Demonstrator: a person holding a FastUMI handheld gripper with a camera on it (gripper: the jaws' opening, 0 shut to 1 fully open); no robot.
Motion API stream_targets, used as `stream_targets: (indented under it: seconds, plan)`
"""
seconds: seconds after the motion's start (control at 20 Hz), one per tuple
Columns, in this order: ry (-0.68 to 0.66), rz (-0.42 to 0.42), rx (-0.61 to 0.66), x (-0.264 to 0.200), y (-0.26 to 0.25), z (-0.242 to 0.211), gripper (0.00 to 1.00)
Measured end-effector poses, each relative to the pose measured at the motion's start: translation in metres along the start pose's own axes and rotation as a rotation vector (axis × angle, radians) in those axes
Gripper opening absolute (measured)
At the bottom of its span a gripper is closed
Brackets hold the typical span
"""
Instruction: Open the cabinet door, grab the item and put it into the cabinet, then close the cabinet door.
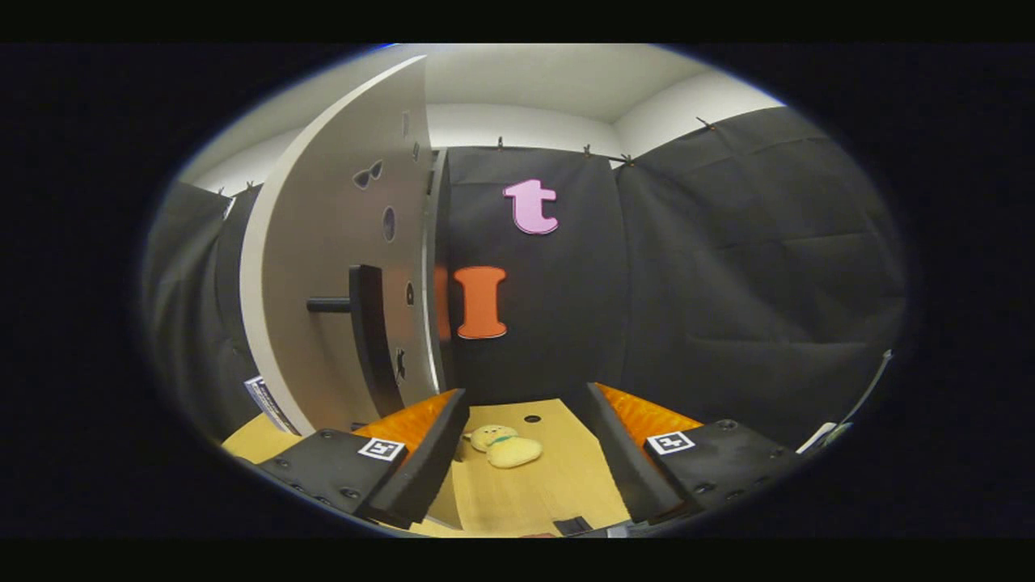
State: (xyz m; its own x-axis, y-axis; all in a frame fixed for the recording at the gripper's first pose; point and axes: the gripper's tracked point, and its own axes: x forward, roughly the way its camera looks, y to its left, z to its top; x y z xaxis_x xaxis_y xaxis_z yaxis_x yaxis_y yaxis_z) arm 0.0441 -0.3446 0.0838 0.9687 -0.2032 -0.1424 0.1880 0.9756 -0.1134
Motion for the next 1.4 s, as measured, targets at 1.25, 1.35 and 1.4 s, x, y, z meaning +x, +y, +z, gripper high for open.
stream_targets:
  seconds: [1.25,1.35,1.4]
  plan:
    - [-0.002,0.419,0.05,-0.003,0.248,-0.021,0.97]
    - [0.0,0.45,0.036,-0.018,0.243,-0.02,0.97]
    - [0.0,0.462,0.03,-0.025,0.243,-0.02,0.97]
